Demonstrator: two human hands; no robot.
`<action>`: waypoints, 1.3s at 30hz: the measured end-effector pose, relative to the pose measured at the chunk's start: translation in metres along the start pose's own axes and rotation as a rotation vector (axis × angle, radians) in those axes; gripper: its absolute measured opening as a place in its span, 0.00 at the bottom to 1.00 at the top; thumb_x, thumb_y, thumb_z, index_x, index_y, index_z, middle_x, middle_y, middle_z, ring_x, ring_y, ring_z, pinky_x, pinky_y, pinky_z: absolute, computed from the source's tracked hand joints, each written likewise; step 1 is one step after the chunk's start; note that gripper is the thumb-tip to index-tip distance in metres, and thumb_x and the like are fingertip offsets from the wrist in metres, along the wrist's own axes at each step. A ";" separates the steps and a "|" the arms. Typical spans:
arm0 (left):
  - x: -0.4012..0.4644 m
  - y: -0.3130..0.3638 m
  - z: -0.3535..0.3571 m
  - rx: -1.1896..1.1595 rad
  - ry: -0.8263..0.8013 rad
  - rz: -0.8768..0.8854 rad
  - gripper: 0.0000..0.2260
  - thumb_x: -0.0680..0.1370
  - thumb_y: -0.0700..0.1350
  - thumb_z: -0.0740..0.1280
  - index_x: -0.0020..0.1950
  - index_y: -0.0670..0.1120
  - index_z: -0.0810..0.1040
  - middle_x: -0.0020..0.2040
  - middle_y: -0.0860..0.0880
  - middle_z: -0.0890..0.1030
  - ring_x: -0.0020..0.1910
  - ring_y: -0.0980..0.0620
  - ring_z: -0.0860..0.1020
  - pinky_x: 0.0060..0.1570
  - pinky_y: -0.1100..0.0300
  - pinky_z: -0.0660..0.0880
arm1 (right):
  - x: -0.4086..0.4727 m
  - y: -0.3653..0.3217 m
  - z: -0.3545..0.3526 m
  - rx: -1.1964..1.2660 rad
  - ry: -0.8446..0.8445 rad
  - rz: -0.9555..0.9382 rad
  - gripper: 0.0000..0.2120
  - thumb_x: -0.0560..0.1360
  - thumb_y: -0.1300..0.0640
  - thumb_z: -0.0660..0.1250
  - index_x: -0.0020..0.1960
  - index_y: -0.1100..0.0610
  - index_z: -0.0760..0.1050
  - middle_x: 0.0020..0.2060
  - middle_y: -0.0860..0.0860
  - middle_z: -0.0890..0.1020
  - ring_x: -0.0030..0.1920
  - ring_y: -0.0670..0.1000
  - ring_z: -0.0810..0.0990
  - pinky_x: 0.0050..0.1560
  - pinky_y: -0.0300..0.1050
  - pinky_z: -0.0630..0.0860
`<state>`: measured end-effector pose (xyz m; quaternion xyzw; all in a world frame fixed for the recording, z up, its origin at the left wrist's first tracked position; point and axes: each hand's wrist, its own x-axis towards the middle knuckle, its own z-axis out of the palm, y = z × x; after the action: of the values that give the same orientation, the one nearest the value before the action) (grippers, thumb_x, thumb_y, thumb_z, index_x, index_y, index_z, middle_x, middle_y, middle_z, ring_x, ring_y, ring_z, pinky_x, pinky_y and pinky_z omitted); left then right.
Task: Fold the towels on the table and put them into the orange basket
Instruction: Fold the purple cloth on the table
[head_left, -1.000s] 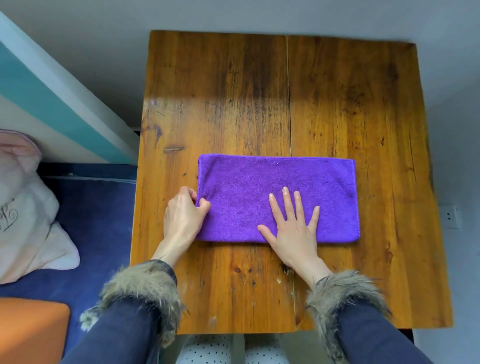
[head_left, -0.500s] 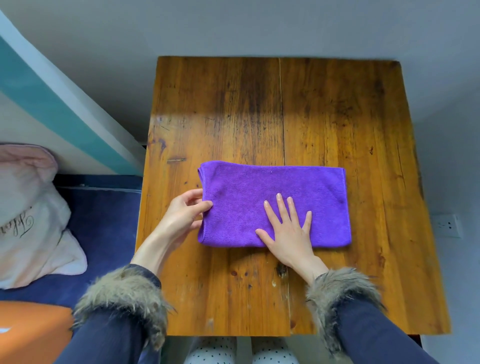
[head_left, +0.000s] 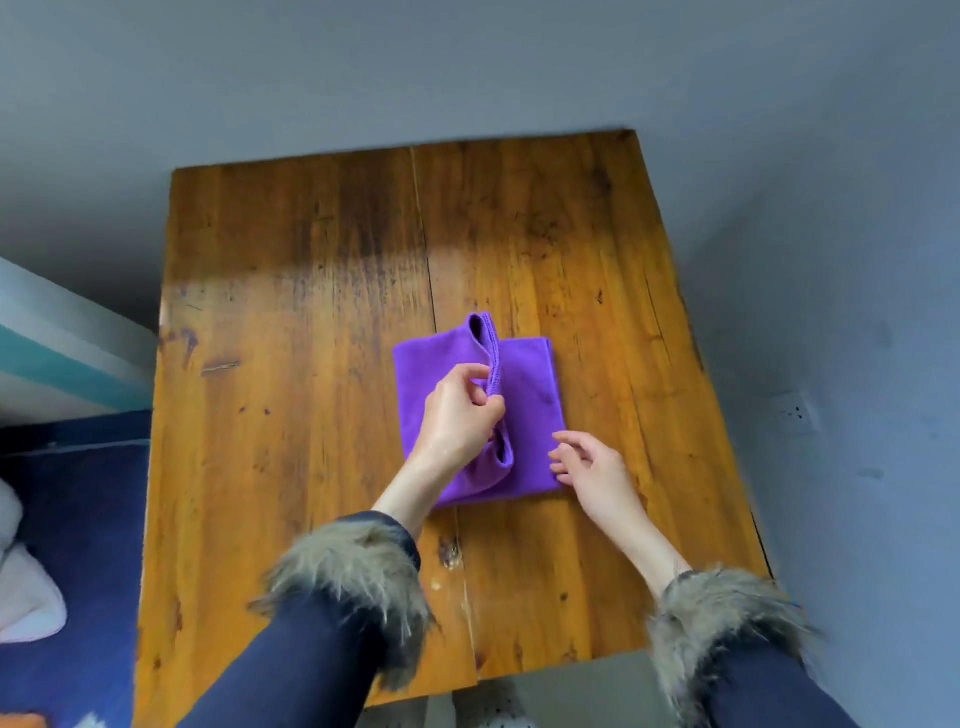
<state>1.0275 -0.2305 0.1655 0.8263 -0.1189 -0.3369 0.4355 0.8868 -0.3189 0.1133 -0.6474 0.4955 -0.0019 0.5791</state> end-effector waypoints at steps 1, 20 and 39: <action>0.004 0.000 0.014 0.063 -0.006 -0.001 0.15 0.75 0.38 0.64 0.61 0.43 0.72 0.36 0.52 0.74 0.39 0.48 0.78 0.49 0.53 0.76 | 0.003 0.003 -0.003 0.019 -0.007 0.008 0.12 0.79 0.64 0.58 0.58 0.63 0.75 0.42 0.55 0.81 0.41 0.51 0.79 0.50 0.47 0.77; -0.004 -0.030 0.062 0.120 0.118 0.345 0.16 0.75 0.35 0.57 0.60 0.43 0.75 0.47 0.49 0.77 0.47 0.49 0.77 0.51 0.54 0.73 | 0.018 0.006 -0.011 0.013 -0.011 0.013 0.06 0.78 0.53 0.62 0.47 0.52 0.76 0.36 0.47 0.79 0.42 0.51 0.79 0.51 0.54 0.78; -0.010 -0.099 0.030 0.940 0.050 0.444 0.25 0.78 0.57 0.51 0.75 0.52 0.58 0.77 0.45 0.53 0.76 0.44 0.48 0.71 0.40 0.47 | 0.060 -0.034 0.005 -0.174 0.053 -0.194 0.05 0.79 0.58 0.59 0.45 0.59 0.69 0.35 0.48 0.72 0.41 0.50 0.71 0.41 0.42 0.62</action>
<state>0.9902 -0.1864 0.0793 0.8953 -0.4194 -0.1268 0.0809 0.9418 -0.3590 0.1032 -0.7396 0.4440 -0.0320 0.5048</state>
